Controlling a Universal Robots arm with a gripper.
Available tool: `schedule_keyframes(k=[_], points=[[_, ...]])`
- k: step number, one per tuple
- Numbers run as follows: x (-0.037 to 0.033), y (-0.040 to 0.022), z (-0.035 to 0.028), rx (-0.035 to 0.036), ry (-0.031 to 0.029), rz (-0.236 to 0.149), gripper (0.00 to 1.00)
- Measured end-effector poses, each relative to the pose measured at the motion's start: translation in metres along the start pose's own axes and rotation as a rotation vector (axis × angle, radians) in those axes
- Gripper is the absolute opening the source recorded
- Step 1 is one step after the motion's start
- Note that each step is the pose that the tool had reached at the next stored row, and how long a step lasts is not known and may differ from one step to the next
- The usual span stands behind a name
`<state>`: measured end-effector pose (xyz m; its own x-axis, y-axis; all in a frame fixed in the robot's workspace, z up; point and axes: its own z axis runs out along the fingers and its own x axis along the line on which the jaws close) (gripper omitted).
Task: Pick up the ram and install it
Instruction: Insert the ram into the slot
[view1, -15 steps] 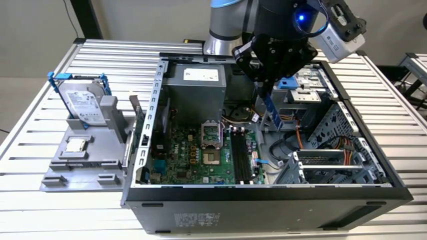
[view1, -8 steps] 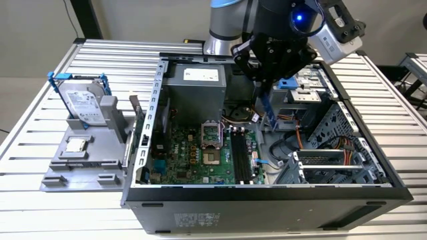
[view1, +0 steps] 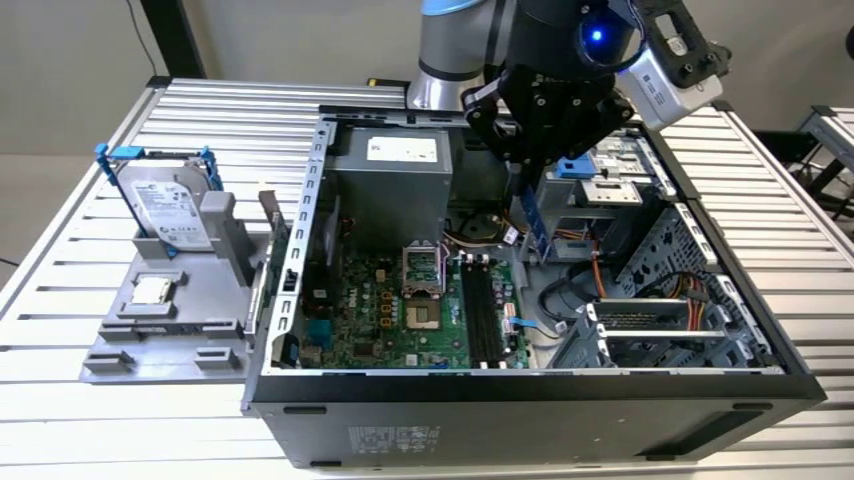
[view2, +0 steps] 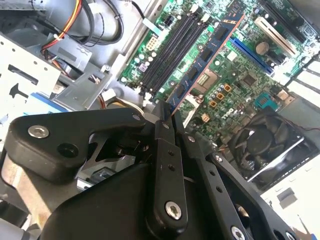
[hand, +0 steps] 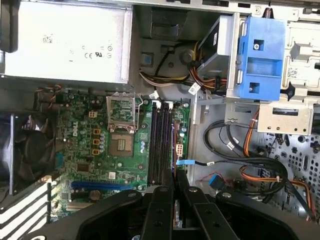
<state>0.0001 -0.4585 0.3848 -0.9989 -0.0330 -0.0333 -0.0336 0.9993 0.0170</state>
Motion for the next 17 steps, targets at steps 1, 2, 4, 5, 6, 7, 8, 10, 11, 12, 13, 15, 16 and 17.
schedule_keyframes(k=[1,2,4,5,6,7,8,10,11,12,13,15,16,17], points=[[0.0,0.0,0.0,0.0002,-0.0001,0.008,0.0],[0.0,0.0,0.0,0.0005,-0.0003,0.016,0.0],[0.0,0.0,0.0,0.001,-0.0006,0.032,0.0],[0.0,0.0,0.0001,0.0012,-0.0007,0.04,0.0],[0.0,0.0,0.0,0.0015,-0.0008,0.046,0.0],[0.0,0.0,0.0,0.0017,-0.0008,0.051,0.0],[0.0001,0.0,0.0,0.0017,-0.0009,0.053,0.0],[0.0,0.0,0.0001,0.0017,-0.0009,0.054,0.0],[0.0,0.0,0.0001,0.0017,-0.0009,0.054,0.0],[0.0,0.0,0.0,0.0018,-0.001,0.055,0.0],[0.0,0.0,0.0,0.0018,-0.001,0.055,0.0],[0.0,0.0,0.0003,0.0018,-0.0009,0.055,0.0],[0.0,0.0001,0.0006,0.0017,-0.001,0.055,0.0],[0.0,0.0001,0.0009,0.0018,-0.0009,0.055,0.0]])
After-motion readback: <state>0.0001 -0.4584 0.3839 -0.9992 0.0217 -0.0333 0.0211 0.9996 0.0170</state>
